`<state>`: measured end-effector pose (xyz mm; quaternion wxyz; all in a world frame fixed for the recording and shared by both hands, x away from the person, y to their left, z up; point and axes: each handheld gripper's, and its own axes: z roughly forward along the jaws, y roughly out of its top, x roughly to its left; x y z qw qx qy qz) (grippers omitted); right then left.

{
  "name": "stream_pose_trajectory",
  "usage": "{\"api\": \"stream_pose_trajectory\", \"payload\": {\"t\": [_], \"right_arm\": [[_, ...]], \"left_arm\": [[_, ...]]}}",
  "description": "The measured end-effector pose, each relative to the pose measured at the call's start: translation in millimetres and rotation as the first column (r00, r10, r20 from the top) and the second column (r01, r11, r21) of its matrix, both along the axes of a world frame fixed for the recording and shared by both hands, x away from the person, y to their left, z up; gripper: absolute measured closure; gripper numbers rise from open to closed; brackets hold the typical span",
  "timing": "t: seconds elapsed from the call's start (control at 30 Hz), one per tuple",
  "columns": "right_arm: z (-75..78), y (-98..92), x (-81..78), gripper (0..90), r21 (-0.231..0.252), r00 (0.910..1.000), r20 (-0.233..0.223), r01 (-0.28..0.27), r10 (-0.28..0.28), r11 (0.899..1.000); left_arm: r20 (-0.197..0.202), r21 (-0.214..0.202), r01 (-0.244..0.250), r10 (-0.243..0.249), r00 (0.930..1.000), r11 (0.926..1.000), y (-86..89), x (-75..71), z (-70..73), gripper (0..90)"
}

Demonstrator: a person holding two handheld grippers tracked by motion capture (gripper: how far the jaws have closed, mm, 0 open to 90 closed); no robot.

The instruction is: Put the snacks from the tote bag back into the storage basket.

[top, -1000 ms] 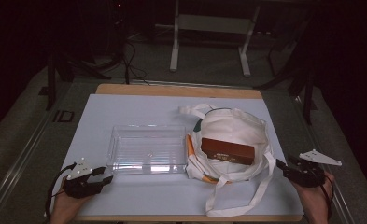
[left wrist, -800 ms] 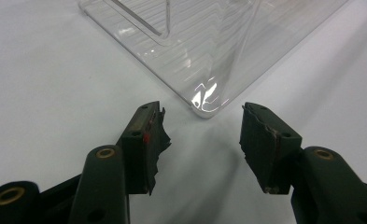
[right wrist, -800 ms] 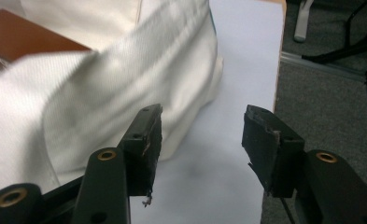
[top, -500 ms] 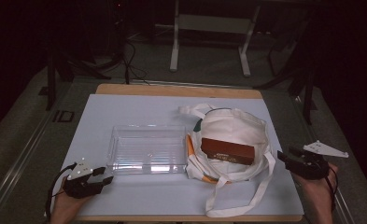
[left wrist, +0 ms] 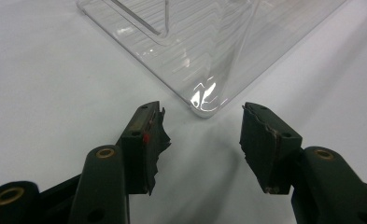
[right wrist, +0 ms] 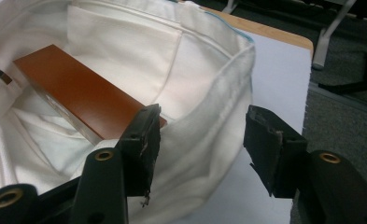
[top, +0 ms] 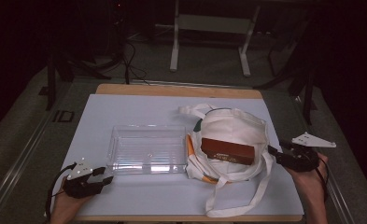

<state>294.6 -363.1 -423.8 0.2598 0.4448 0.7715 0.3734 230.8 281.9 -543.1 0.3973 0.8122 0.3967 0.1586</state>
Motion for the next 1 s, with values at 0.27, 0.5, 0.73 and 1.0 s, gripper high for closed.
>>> {"api": "stream_pose_trajectory", "payload": {"t": [0.27, 0.5, 0.73, 1.0], "right_arm": [[4.7, 7.5, 5.2, 45.6, -0.005, 0.9996, 0.011, -0.024, 0.024, 1.000], [7.4, 15.4, 12.1, 45.6, -0.027, 0.9983, 0.003, -0.059, 0.059, 0.998], [3.7, 23.5, 20.6, 45.4, -0.047, 0.9959, -0.014, -0.090, 0.089, 0.995], [2.7, 32.1, 26.8, 43.9, -0.069, 0.9907, -0.030, -0.135, 0.133, 0.988]], "left_arm": [[-0.002, 0.000, 0.003, -0.003, 1.0000, 1.0000, 0.1, 0.1, 0.0, 48.2], [-0.003, -0.003, 0.004, -0.004, 1.0000, 1.0000, 0.2, 0.2, -0.1, 48.2], [-0.005, -0.002, 0.007, -0.007, 1.0000, 1.0000, 0.3, 0.5, -0.1, 48.0], [-0.006, -0.002, 0.008, -0.008, 1.0000, 1.0000, 0.3, 0.6, -0.1, 48.0]]}}
